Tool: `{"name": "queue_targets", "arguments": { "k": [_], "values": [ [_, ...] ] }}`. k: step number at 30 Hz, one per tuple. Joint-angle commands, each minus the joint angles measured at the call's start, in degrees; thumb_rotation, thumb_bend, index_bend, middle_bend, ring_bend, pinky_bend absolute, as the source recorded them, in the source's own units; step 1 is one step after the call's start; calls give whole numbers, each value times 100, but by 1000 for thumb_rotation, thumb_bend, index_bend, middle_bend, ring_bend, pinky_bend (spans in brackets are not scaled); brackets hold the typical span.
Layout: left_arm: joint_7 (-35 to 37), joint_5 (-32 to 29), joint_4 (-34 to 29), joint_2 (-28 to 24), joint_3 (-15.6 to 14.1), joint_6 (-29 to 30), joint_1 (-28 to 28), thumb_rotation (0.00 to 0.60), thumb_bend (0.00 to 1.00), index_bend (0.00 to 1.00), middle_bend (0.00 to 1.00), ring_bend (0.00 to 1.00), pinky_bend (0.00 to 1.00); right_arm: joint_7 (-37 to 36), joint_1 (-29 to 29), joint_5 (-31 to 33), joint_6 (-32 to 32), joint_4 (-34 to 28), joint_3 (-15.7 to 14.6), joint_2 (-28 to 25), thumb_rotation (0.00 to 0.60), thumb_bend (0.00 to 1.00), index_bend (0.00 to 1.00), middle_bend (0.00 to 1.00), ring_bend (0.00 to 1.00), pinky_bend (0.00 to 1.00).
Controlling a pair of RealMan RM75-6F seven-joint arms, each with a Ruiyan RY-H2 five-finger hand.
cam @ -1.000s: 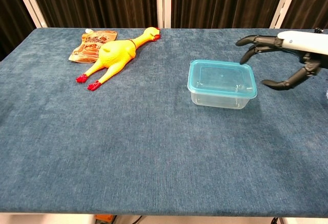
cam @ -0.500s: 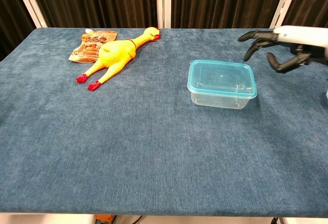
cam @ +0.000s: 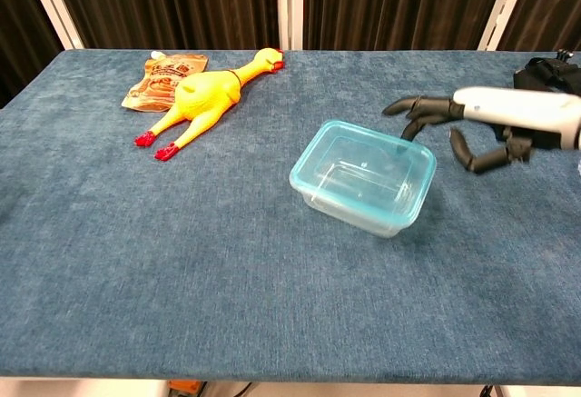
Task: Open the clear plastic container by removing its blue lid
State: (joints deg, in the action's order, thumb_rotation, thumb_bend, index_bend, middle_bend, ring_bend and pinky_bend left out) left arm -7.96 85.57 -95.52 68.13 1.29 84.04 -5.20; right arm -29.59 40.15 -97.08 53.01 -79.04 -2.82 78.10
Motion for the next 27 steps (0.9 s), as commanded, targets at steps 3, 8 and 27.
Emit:
{"name": "queue_targets", "arguments": {
  "k": [3, 8, 27],
  "values": [
    [27, 16, 22, 6, -23, 45, 35, 600, 0, 100, 55, 0, 0, 223, -50, -495, 282, -347, -364, 30, 600, 918, 0, 240, 0, 0],
    [92, 33, 63, 18, -46, 82, 71, 600, 0, 100, 55, 0, 0, 591, -6, -680, 204, -743, -595, -112, 600, 909, 0, 240, 0, 0],
    [154, 123, 118, 50, -59, 79, 57, 600, 0, 100, 55, 0, 0, 1390, 255, -752, 344, -2177, -282, -881, 600, 874, 22, 339, 0, 0]
  ]
}}
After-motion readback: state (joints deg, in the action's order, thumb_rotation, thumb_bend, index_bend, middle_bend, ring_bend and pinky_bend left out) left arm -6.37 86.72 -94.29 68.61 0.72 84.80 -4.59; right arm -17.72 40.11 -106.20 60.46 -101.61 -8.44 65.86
